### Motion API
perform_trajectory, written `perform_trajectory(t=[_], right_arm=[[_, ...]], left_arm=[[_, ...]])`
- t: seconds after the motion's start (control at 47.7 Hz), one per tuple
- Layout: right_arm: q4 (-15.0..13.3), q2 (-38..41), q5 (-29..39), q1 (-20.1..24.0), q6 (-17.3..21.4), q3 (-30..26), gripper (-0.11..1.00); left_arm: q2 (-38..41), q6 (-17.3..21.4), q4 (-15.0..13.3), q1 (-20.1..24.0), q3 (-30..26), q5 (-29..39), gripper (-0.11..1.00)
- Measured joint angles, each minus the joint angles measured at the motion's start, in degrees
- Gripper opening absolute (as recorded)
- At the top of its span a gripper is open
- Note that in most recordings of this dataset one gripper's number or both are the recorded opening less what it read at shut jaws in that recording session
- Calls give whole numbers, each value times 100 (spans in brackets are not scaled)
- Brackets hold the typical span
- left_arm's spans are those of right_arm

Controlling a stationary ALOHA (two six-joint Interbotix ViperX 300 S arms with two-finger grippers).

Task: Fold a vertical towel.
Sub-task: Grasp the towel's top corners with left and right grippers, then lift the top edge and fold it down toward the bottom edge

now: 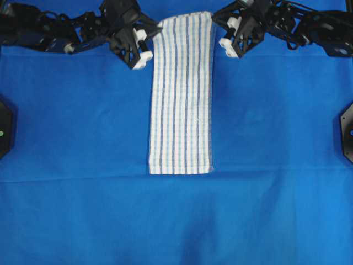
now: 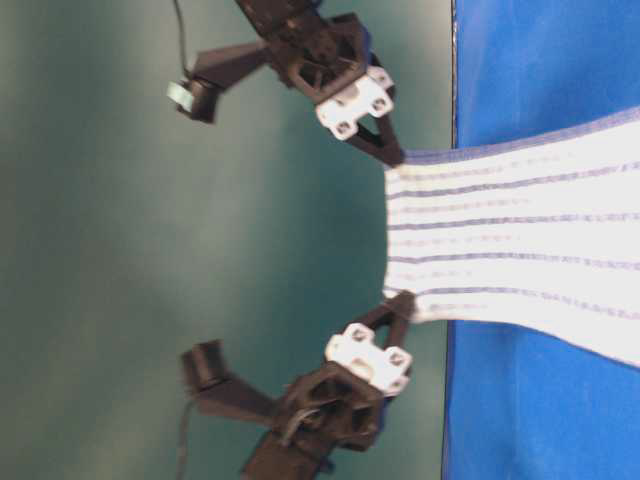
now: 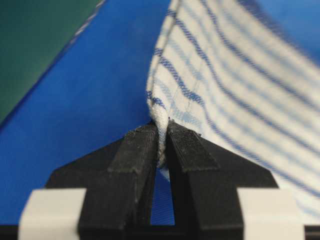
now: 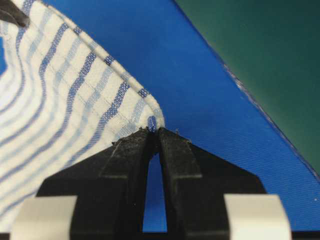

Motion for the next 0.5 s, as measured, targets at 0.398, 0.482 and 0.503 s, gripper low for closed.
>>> perform_trajectory(t=[0.398,0.482,0.503], right_arm=[[88,-1063,149,1125,44,729,9],[220,-1169,141,1459,44,861,9],[246,-1187,149,1547,35,888,9]], left_arm=[[-879,-26,0,-976,448,721,4],[-940,-105,0,-1248,563,747,4],[-949,-105,0,-1318,589,747,4]])
